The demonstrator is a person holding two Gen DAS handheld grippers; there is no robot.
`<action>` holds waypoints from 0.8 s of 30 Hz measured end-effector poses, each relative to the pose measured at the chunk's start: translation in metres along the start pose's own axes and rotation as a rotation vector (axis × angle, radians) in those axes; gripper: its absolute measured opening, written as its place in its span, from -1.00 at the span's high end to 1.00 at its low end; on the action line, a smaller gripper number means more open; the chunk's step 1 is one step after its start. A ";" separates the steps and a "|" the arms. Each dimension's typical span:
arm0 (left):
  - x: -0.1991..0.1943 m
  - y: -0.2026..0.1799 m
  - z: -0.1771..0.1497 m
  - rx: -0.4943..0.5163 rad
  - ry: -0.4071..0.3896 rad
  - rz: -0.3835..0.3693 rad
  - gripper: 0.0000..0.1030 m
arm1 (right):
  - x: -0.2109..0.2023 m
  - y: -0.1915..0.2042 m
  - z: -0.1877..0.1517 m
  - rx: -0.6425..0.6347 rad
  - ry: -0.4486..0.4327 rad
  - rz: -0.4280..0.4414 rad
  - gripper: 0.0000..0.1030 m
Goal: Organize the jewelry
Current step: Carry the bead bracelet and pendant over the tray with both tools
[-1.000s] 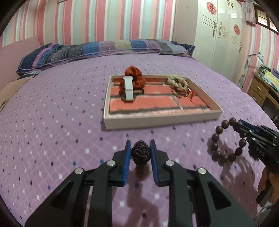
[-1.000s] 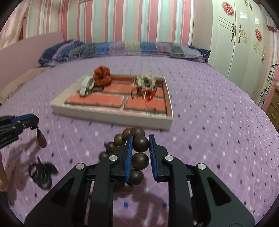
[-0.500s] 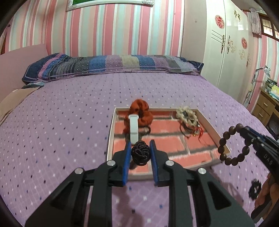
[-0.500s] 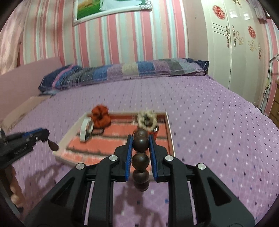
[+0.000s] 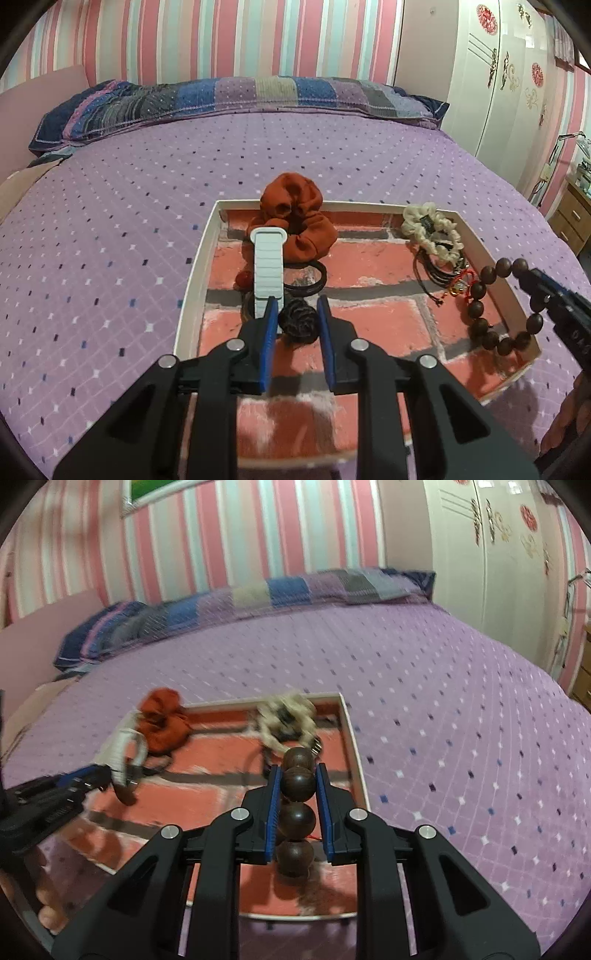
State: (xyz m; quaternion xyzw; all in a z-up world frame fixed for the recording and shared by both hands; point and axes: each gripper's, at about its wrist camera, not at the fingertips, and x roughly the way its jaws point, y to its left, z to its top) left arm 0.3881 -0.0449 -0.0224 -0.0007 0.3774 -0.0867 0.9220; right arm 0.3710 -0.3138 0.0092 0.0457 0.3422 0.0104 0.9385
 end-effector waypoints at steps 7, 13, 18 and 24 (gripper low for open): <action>0.033 0.007 0.004 -0.017 0.062 -0.008 0.57 | 0.043 -0.002 -0.004 -0.013 0.094 -0.073 0.62; 0.036 0.000 -0.001 0.018 0.061 0.026 0.57 | 0.057 0.000 -0.004 -0.025 0.125 -0.106 0.62; 0.037 -0.002 -0.002 0.024 0.053 0.038 0.52 | 0.062 -0.003 -0.005 -0.019 0.145 -0.107 0.62; 0.039 -0.006 -0.003 0.045 0.045 0.061 0.51 | 0.066 -0.008 -0.007 0.003 0.169 -0.095 0.62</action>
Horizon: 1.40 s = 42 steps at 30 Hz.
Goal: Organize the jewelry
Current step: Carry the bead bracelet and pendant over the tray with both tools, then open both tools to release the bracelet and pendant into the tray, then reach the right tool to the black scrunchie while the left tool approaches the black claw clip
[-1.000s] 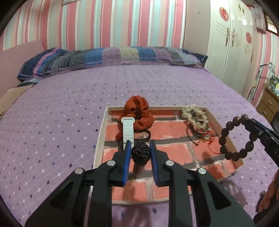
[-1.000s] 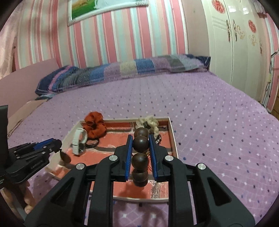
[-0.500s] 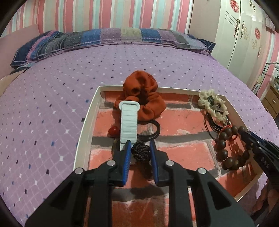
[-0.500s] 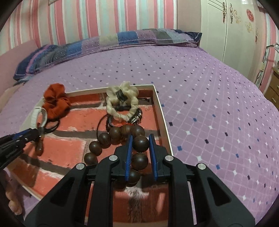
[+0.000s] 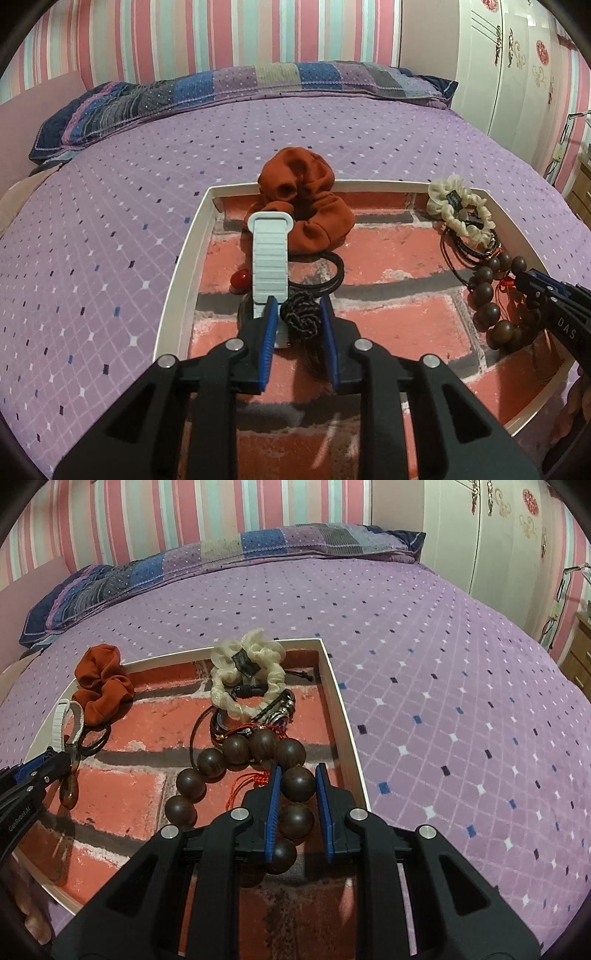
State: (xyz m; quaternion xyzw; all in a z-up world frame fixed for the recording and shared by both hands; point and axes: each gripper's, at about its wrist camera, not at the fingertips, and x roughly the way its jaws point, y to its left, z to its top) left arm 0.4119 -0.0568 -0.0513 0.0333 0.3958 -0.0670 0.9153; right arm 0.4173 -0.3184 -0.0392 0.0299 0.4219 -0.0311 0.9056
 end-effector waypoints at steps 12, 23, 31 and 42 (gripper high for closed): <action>-0.002 -0.004 0.001 0.019 -0.010 -0.003 0.38 | 0.001 0.004 -0.001 -0.015 0.016 0.007 0.48; -0.019 -0.008 -0.001 0.036 -0.062 -0.045 -0.14 | -0.041 0.012 -0.006 -0.056 -0.065 0.026 -0.46; -0.079 -0.020 -0.016 0.067 -0.153 -0.032 -0.53 | -0.130 -0.012 -0.042 -0.109 -0.184 -0.013 -0.91; -0.177 -0.033 -0.087 0.091 -0.190 0.015 -0.76 | -0.216 -0.046 -0.125 -0.110 -0.288 -0.074 -0.91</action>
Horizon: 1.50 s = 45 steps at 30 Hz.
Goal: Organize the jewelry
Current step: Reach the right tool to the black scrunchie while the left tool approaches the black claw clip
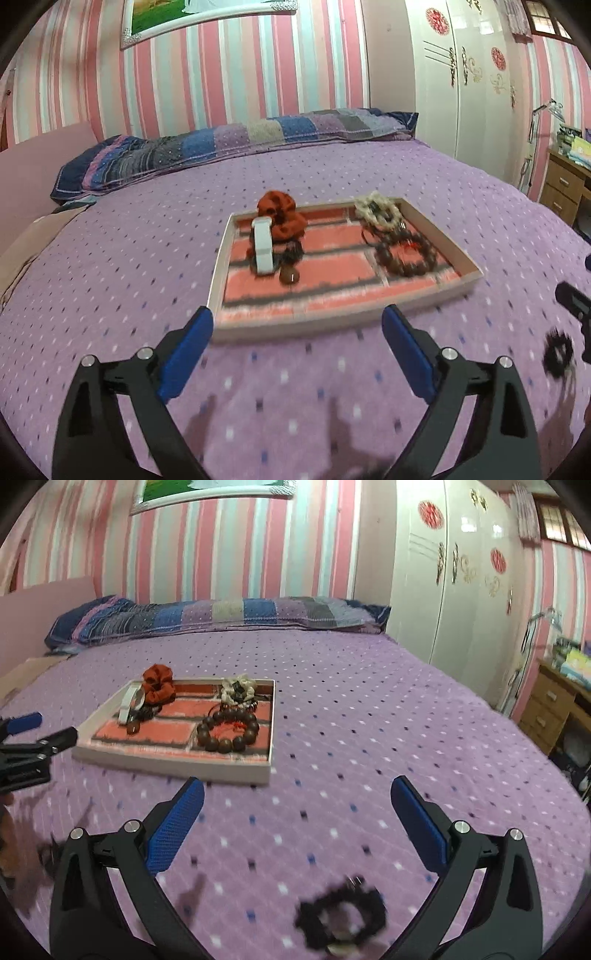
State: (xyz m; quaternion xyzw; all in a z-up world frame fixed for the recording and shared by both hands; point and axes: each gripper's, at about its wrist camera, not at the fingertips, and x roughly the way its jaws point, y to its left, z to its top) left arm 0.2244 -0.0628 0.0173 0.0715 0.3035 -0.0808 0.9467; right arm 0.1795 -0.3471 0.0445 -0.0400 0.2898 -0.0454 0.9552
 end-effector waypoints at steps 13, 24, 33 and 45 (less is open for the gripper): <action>-0.047 -0.018 -0.076 -0.022 0.063 0.022 -0.76 | -0.042 -0.041 -0.049 0.045 0.000 -0.017 -0.91; -0.052 -0.031 -0.095 -0.061 0.047 0.022 -0.77 | -0.013 -0.030 -0.073 -0.022 0.124 0.046 -0.87; -0.051 -0.035 -0.099 -0.050 0.050 -0.004 -0.84 | 0.001 -0.036 -0.075 0.003 0.155 0.037 -0.81; -0.038 -0.043 -0.103 -0.024 0.099 -0.069 -0.85 | 0.021 -0.043 -0.082 0.015 0.212 0.034 -0.79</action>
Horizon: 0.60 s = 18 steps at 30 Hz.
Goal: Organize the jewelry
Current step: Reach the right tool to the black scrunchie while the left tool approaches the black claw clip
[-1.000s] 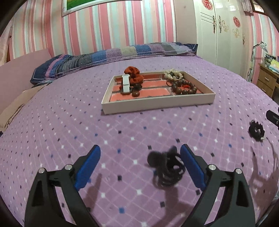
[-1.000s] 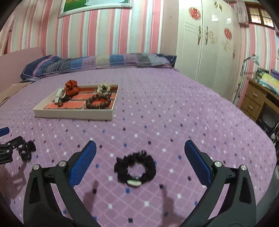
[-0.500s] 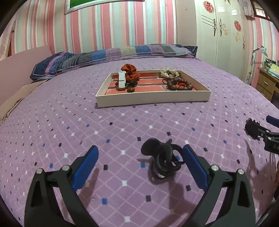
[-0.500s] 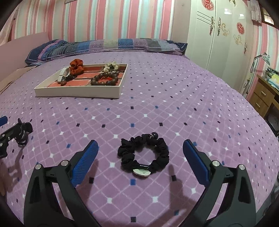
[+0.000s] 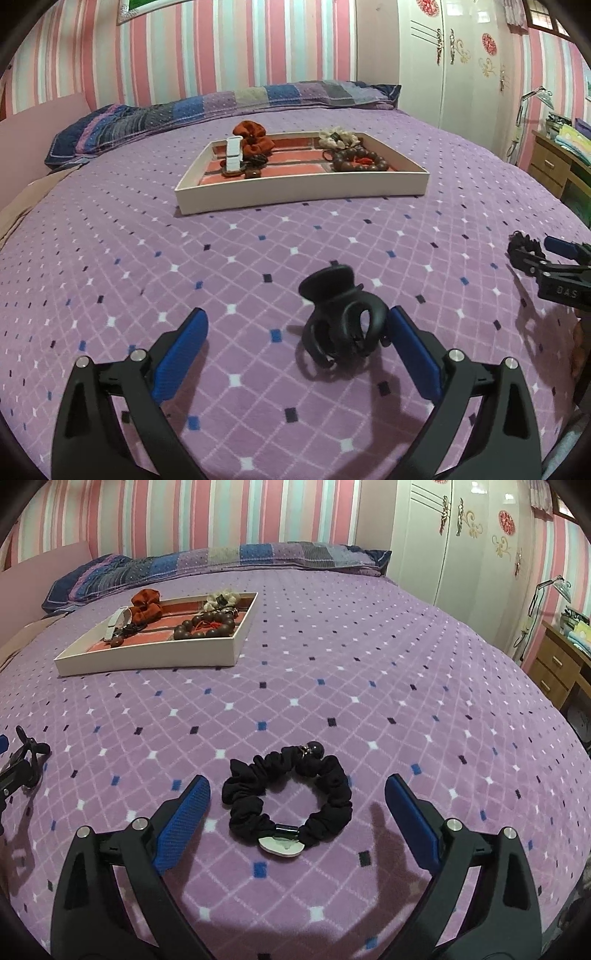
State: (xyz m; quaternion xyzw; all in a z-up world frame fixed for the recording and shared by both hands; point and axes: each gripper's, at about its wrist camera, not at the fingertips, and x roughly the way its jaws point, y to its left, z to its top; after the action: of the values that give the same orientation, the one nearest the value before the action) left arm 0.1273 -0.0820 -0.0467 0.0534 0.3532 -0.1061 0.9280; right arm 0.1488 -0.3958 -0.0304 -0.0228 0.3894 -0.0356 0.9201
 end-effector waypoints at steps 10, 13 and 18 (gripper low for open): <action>0.011 0.001 0.001 -0.008 0.044 -0.041 -0.83 | 0.010 -0.003 0.000 0.013 0.036 0.038 -0.33; 0.012 0.001 0.000 -0.007 0.050 -0.056 -0.67 | 0.011 -0.002 -0.001 0.013 0.042 0.045 -0.24; 0.013 -0.003 0.000 0.011 0.060 -0.067 -0.45 | 0.011 -0.003 0.000 0.021 0.047 0.064 -0.03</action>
State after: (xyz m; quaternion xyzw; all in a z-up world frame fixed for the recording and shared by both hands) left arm 0.1359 -0.0866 -0.0557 0.0499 0.3820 -0.1375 0.9125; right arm 0.1560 -0.3995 -0.0383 0.0001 0.4110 -0.0107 0.9116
